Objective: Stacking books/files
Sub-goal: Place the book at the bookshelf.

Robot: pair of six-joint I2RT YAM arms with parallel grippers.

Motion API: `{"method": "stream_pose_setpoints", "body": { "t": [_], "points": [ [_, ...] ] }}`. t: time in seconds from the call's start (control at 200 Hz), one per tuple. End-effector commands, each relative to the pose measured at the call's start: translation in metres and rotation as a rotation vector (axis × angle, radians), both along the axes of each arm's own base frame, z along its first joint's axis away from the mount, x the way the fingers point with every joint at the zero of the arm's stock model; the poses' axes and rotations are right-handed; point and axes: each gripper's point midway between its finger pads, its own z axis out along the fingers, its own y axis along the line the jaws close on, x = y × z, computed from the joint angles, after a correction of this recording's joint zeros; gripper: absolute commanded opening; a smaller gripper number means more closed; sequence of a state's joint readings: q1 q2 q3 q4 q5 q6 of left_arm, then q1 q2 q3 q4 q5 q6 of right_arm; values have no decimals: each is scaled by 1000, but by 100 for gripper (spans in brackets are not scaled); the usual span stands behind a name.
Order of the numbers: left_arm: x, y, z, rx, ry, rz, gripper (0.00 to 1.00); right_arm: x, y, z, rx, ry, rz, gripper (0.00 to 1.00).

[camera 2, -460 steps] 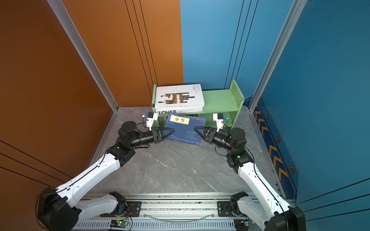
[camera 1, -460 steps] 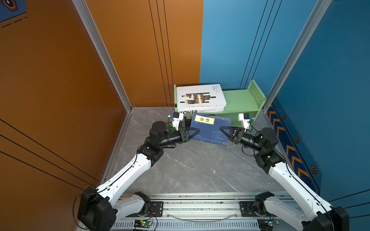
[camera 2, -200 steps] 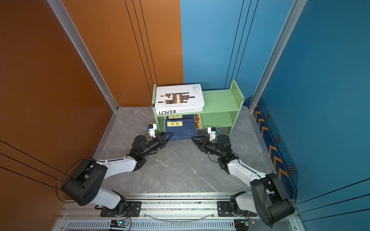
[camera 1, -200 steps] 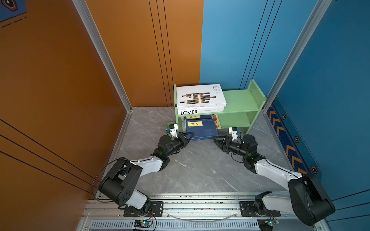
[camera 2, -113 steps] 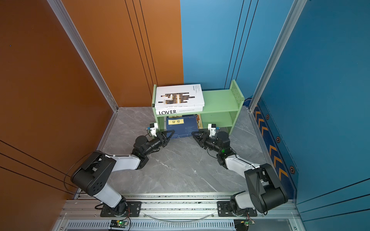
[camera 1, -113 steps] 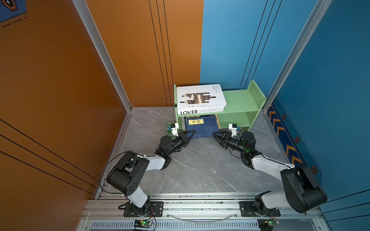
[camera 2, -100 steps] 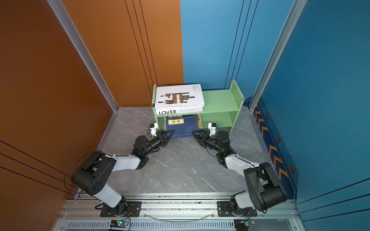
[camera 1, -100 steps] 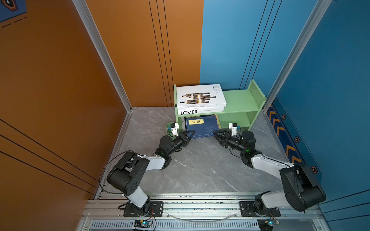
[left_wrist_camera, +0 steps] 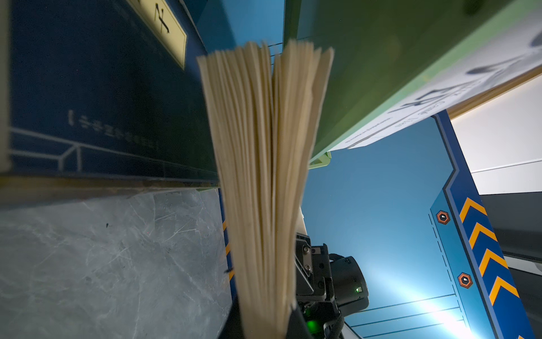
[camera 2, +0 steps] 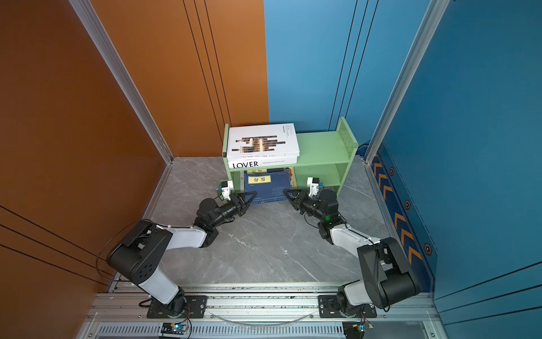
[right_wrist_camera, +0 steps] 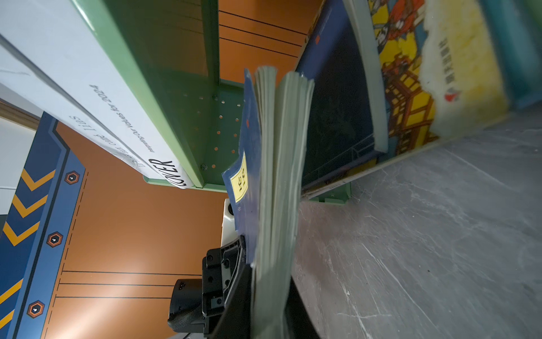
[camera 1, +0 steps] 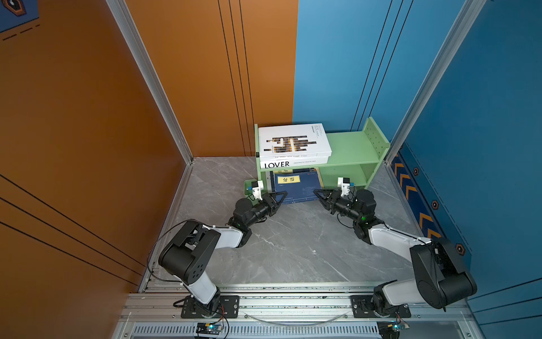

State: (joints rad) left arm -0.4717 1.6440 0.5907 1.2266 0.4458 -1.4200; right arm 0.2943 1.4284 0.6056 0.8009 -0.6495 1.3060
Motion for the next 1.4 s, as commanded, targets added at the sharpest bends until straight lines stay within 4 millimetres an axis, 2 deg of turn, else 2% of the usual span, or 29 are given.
{"method": "stream_pose_setpoints", "body": {
  "t": [0.0,0.055,0.155,0.255,0.32,0.476,0.591,0.656,0.686,0.801,0.941,1.137,1.392],
  "points": [
    [-2,-1,35,-21,-98,-23,0,5,-1,11,-12,-28,-15,12],
    [-2,0,36,-17,-96,-23,2,4,0,9,-14,-24,-13,10],
    [0,5,40,-11,-94,-8,31,6,-1,8,-9,-18,-24,6],
    [2,17,41,17,-91,27,51,12,-3,10,3,-16,-53,4],
    [3,27,38,55,-71,58,61,17,-4,13,14,-15,-73,1],
    [-1,55,30,155,-15,129,78,26,-1,20,40,-36,-79,1],
    [-9,76,18,266,54,162,85,34,4,23,41,-50,-72,1],
    [-16,87,13,332,79,176,85,39,7,24,35,-66,-70,1],
    [-20,93,13,358,85,189,92,41,8,25,34,-69,-70,1],
    [-34,113,10,451,103,233,100,52,14,33,56,-111,-69,1],
    [-45,126,5,486,126,253,98,62,25,37,70,-128,-37,1],
    [-46,122,-12,494,169,233,98,74,38,35,55,-154,-10,2],
    [-38,100,-19,552,171,180,98,86,39,28,23,-167,2,2]
  ]
}}
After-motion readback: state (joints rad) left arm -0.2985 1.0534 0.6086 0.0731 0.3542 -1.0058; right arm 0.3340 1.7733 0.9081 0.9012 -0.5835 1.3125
